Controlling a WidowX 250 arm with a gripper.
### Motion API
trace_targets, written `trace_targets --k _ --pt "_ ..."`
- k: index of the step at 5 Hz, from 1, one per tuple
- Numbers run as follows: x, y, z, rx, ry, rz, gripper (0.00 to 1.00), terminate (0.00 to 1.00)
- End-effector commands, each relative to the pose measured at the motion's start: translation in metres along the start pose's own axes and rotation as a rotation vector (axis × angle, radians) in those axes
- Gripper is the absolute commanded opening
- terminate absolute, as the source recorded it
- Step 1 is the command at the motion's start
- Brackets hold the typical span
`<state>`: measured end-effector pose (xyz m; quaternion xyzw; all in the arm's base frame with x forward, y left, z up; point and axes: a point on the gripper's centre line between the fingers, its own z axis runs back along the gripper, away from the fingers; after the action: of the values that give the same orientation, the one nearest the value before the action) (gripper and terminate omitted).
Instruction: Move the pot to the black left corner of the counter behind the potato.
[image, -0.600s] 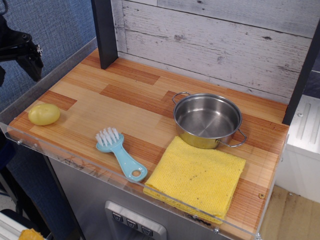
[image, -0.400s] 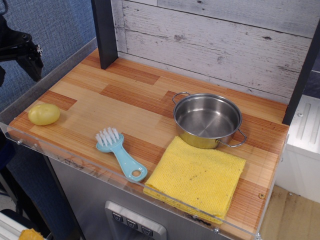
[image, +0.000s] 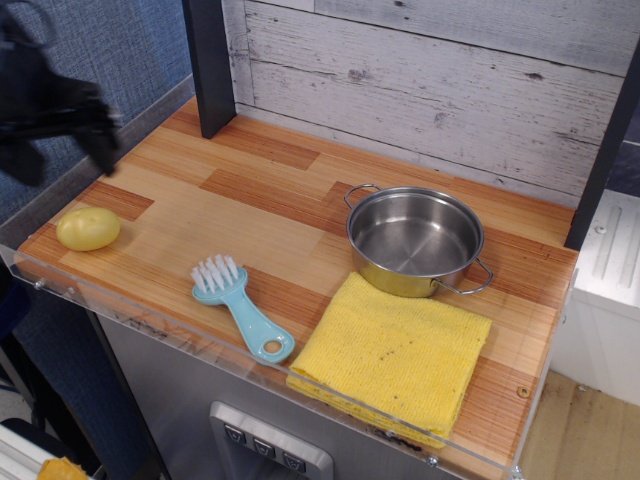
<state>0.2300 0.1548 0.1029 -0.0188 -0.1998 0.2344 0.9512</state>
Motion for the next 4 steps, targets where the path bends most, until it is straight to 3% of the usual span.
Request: trace_targets --k 1,2,4 --pt "0.000 -0.042 0.001 -0.056 -0.029 -0.039 1.00 0.00" --pt "-0.001 -0.065 -0.004 -0.093 -0.027 -0.004 1.00 0.00" --pt "-0.006 -0.115 -0.029 -0.112 -0.003 0.062 1.00 0.00"
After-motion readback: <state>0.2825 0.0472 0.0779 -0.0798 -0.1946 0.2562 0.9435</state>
